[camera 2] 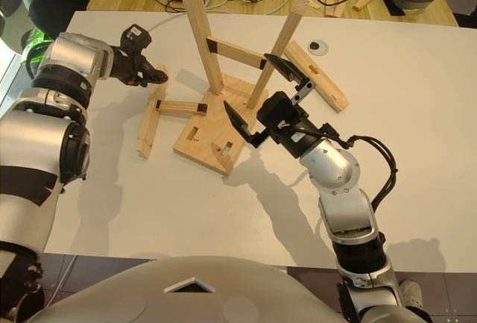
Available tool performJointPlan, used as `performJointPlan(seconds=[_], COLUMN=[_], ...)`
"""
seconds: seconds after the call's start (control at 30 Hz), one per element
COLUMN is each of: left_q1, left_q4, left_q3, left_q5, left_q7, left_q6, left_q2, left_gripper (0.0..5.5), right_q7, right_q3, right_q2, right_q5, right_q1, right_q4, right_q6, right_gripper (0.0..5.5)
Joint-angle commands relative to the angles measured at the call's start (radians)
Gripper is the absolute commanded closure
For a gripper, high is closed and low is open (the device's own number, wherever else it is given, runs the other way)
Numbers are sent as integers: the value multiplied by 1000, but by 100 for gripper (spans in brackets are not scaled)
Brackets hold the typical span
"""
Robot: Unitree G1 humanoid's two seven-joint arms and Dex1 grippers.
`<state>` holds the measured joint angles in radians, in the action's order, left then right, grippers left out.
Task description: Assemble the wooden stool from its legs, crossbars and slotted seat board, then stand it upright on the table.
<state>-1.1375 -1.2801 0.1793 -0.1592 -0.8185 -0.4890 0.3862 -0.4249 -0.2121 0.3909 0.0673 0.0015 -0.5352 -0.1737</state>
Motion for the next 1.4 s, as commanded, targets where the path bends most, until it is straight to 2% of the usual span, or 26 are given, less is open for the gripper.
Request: performJointPlan(seconds=[0.03, 0.53, 0.73, 1.0, 1.17, 1.4], left_q1=[20, 89, 125, 163, 142, 135], left_q4=[-12, -22, -1, 73, 82, 97], left_q3=[0, -23, 3, 47, 36, 32], left_q5=[-16, -27, -49, -64, -54, -38], left_q7=[5, 59, -21, -128, -138, -179], left_q6=[-10, 10, -14, -64, -67, -68], left_q2=[3, 22, 51, 80, 71, 74], left_gripper=[294, 294, 368, 368, 441, 447], right_q7=[-13, -40, -37, -17, -13, -11], right_q3=[-3, 15, 15, 8, 6, 7], right_q2=[9, 36, 31, 16, 15, 13], right_q5=[6, -7, 3, 15, 17, 25], right_q1=[0, 31, 32, 30, 24, 25], right_q4=[-17, -47, -45, -34, -24, -12], right_q6=[-18, -31, -28, -21, -14, -4], right_gripper=[10, 10, 10, 10, 10, 10])
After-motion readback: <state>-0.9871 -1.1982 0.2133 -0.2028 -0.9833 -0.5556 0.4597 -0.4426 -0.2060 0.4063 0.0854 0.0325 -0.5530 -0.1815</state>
